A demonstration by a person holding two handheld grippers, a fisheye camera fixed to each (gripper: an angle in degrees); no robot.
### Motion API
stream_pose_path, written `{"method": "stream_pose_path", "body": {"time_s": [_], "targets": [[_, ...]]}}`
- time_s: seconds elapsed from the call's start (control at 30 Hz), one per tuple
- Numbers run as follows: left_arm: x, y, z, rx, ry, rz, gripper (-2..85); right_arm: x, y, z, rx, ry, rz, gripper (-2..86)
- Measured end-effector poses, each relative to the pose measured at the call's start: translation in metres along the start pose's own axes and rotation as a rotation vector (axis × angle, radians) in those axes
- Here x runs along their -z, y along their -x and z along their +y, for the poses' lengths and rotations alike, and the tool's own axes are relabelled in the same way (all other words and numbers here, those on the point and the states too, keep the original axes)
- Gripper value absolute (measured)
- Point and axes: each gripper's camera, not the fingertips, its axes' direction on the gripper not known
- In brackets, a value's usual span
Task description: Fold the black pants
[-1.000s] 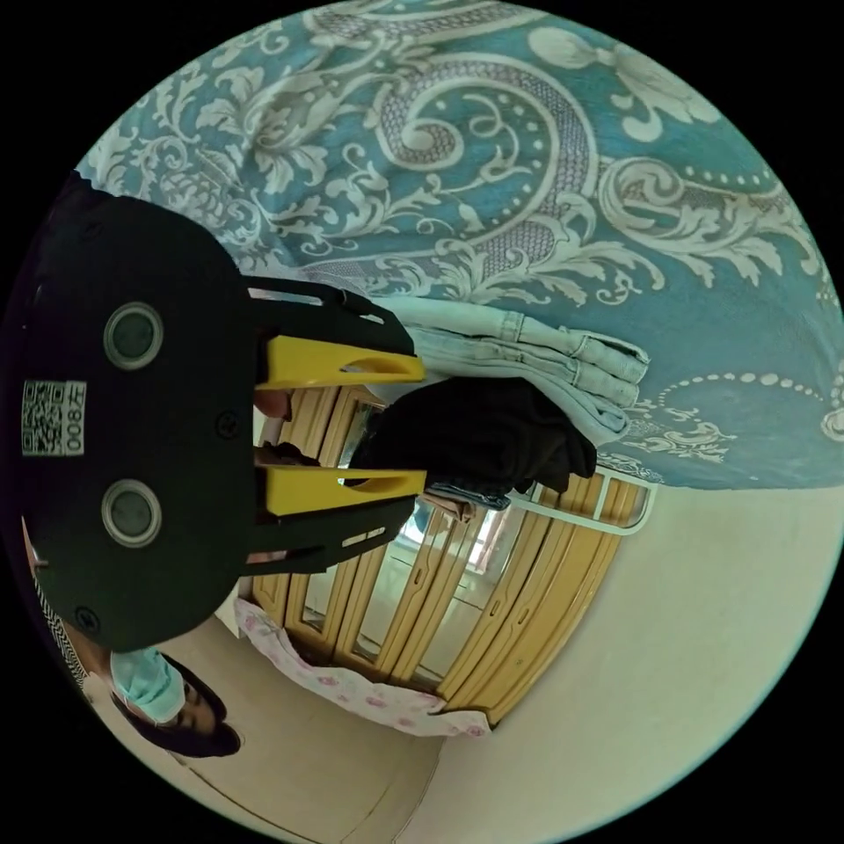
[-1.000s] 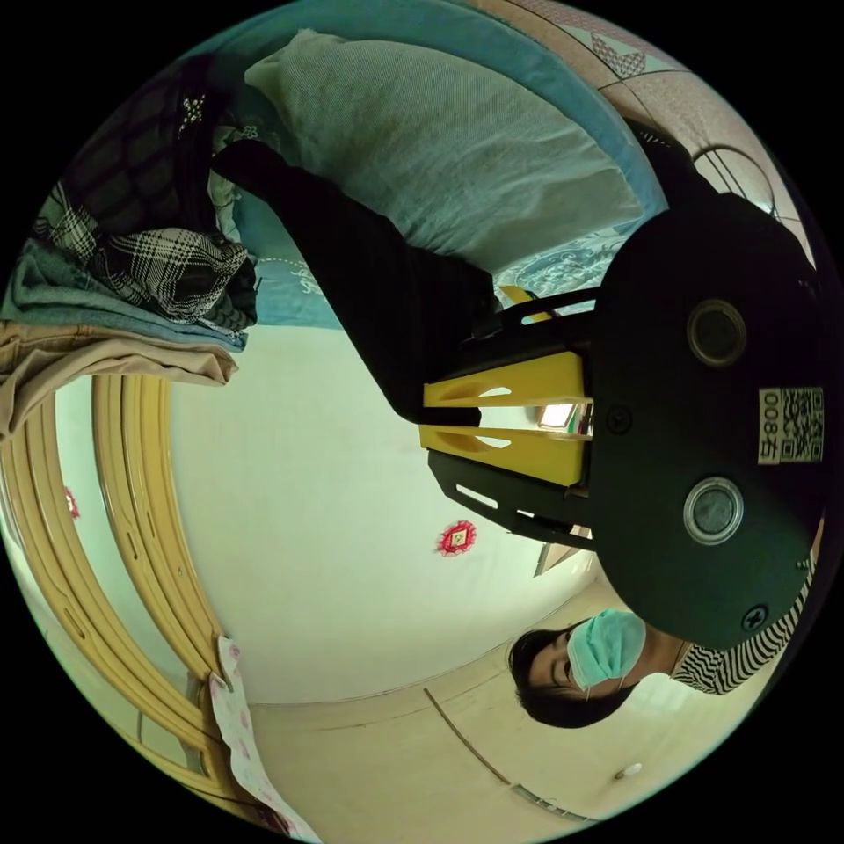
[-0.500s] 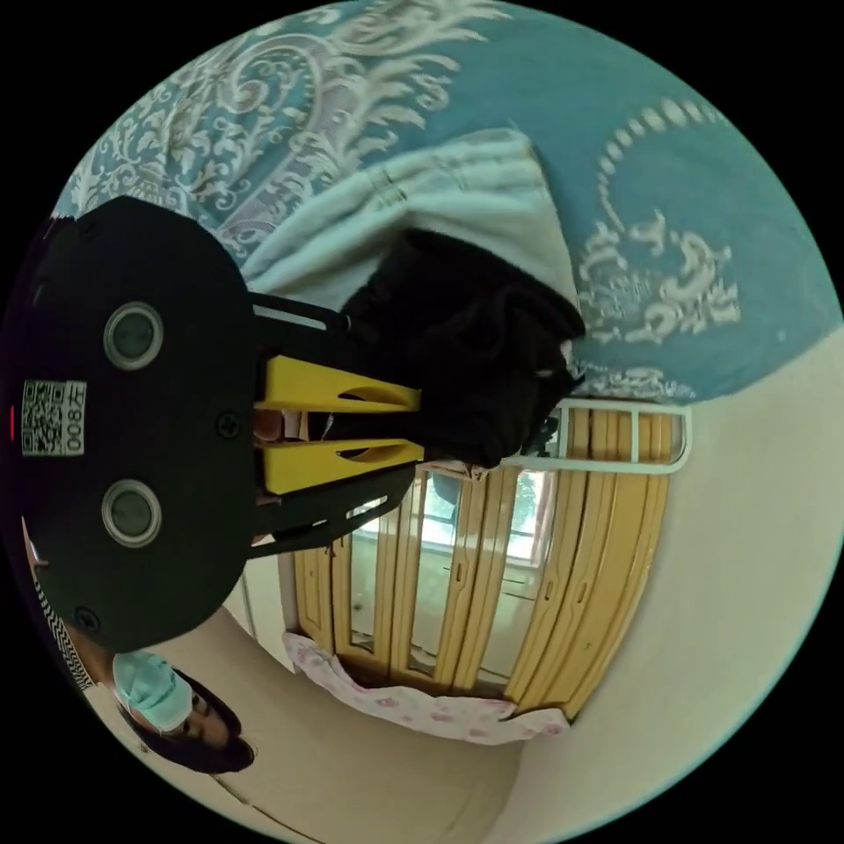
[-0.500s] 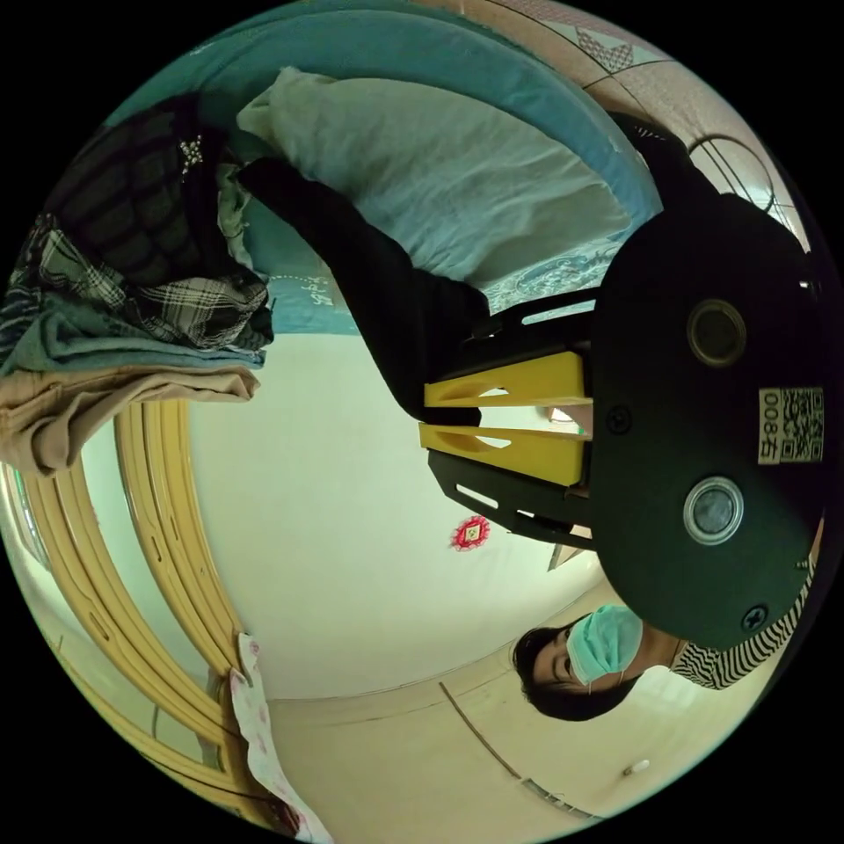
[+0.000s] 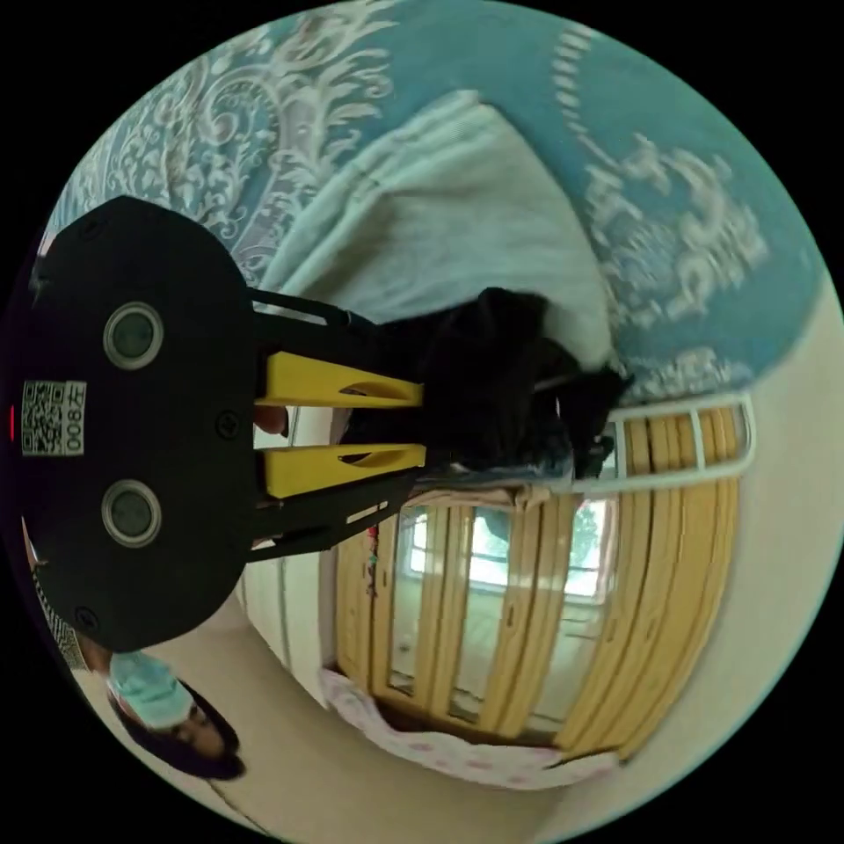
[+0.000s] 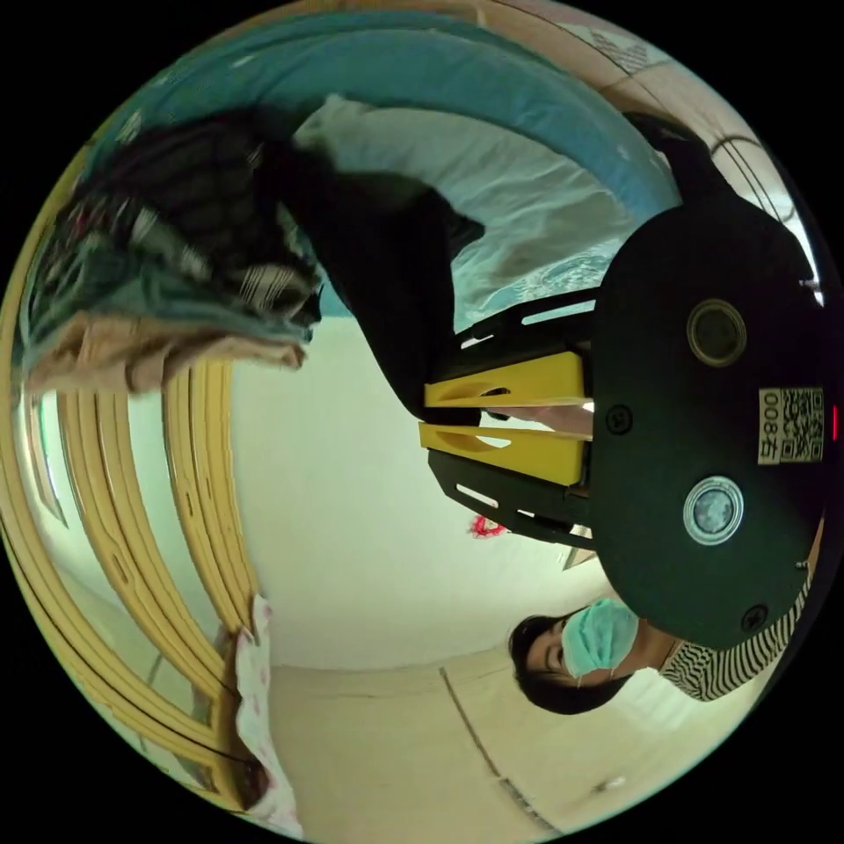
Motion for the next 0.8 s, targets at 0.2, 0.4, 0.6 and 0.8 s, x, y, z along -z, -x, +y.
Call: {"method": "stream_pose_path", "body": {"time_s": [0.2,0.4,0.6,0.8], "targets": [[0.017,0.043,0.05,0.085,-0.122,0.173,9.5,-0.036,0.038,-0.003,0.129,0.122,0.036,2.0],[-0.017,0.073,0.08,0.223,-0.053,0.167,8.7,-0.073,0.057,-0.007,0.181,0.199,0.03,2.3],[-0.048,0.076,0.072,0.245,-0.035,0.178,9.2,-0.068,0.052,0.002,0.166,0.18,0.012,2.6],[-0.053,0.079,0.067,0.254,-0.054,0.13,5.8,-0.056,0.046,0.006,0.153,0.158,0.002,2.5]]}}
